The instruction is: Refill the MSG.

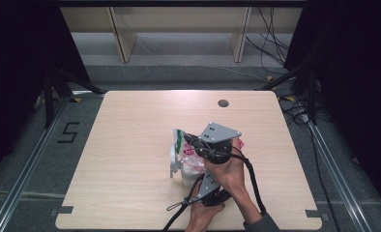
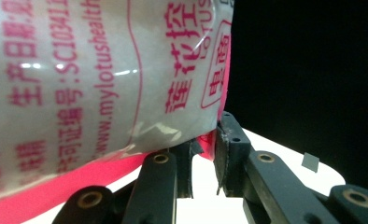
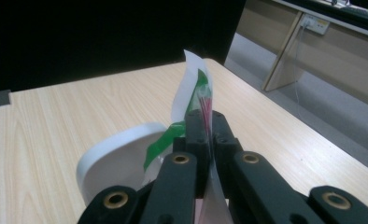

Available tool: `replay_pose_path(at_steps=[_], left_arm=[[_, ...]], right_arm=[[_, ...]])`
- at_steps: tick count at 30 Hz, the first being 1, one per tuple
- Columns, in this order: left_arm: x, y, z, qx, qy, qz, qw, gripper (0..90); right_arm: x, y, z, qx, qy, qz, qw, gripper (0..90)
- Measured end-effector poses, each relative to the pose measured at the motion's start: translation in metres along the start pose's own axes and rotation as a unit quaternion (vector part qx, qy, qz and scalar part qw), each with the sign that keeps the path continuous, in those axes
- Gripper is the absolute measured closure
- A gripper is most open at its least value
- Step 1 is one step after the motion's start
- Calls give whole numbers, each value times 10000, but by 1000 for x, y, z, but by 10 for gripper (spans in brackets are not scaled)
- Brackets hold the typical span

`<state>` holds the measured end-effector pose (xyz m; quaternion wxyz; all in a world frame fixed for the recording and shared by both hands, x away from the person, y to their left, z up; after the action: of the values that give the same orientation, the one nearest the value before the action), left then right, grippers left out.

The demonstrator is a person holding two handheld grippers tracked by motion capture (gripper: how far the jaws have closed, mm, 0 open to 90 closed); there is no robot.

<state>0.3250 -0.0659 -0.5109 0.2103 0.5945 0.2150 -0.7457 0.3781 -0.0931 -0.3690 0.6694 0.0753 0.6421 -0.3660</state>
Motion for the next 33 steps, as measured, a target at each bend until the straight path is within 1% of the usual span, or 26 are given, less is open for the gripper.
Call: replay_pose_path(at_steps=[1,2,3,4,5,6,7,11,13,16,18,19,20,22,23,24,25,27,28,29,31,33], left_arm=[[0,0,0,8,4,22,10000,779],[-1,-1,0,-22,5,27,10000,779],[-1,0,-1,17,15,61,10000,779],[-1,0,0,28,-1,69,10000,779],[-1,0,0,10,1,25,10000,779],[-1,0,0,6,1,12,10000,779],[-1,0,0,-1,-4,15,10000,779],[-1,0,0,27,-11,72,10000,779],[-1,0,0,-10,6,3,10000,779],[-1,-1,0,5,-13,63,10000,779],[-2,0,0,23,-16,94,10000,779],[-1,1,0,23,-24,78,10000,779],[-1,0,0,-2,-9,18,10000,779],[-1,0,0,1,-14,51,10000,779],[-1,0,0,2,-3,76,10000,780],[-2,0,0,15,-19,98,9999,780],[-1,0,0,10,-16,82,10000,780],[0,0,0,-31,-10,24,10000,779],[0,0,0,-8,2,28,10000,779],[-1,0,0,-5,0,60,10000,779],[-1,0,0,4,14,80,10000,780],[-1,0,0,-16,13,28,10000,779]], right_arm=[[1,0,0,-6,35,4,10000,898],[0,0,0,4,32,71,10000,898],[-1,-1,-1,35,32,86,10000,898],[-2,-1,-1,-22,-23,87,10000,898],[-1,-1,-1,-5,-41,53,10000,898],[0,1,-1,36,5,40,10000,898],[0,1,-1,60,-18,33,10000,898],[-2,0,-2,24,-37,86,10000,898],[0,2,-2,62,4,39,10000,898],[-1,-1,-1,14,-7,74,10000,898],[-2,-1,-1,26,-14,106,9999,898],[-2,-1,-1,-14,-42,64,10000,898],[-1,1,-2,33,-28,55,10000,898],[0,1,-2,11,20,48,10000,898],[-1,0,-2,-7,-11,51,10000,898],[-3,-2,-1,-11,-91,63,9999,898],[-3,-1,-2,-8,-66,94,9999,898],[-1,1,-2,40,-37,64,10000,898],[0,1,-1,76,-47,60,9999,898],[0,0,-3,73,25,50,10000,898],[-2,-2,-3,-8,-33,70,10000,899],[-2,0,-3,27,-17,77,10000,898]])
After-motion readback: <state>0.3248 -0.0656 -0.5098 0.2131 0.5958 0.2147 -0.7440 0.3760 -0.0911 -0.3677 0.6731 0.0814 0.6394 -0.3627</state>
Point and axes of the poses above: each handheld gripper's, and its own axes: y roughly forward along the jaws, x roughly out of its underside, z roughly to its right, the point moved 2 cm from there along y, roughly forward along the jaws, and after that the axes turned 2 degrees about z, right-handed, at the moved point
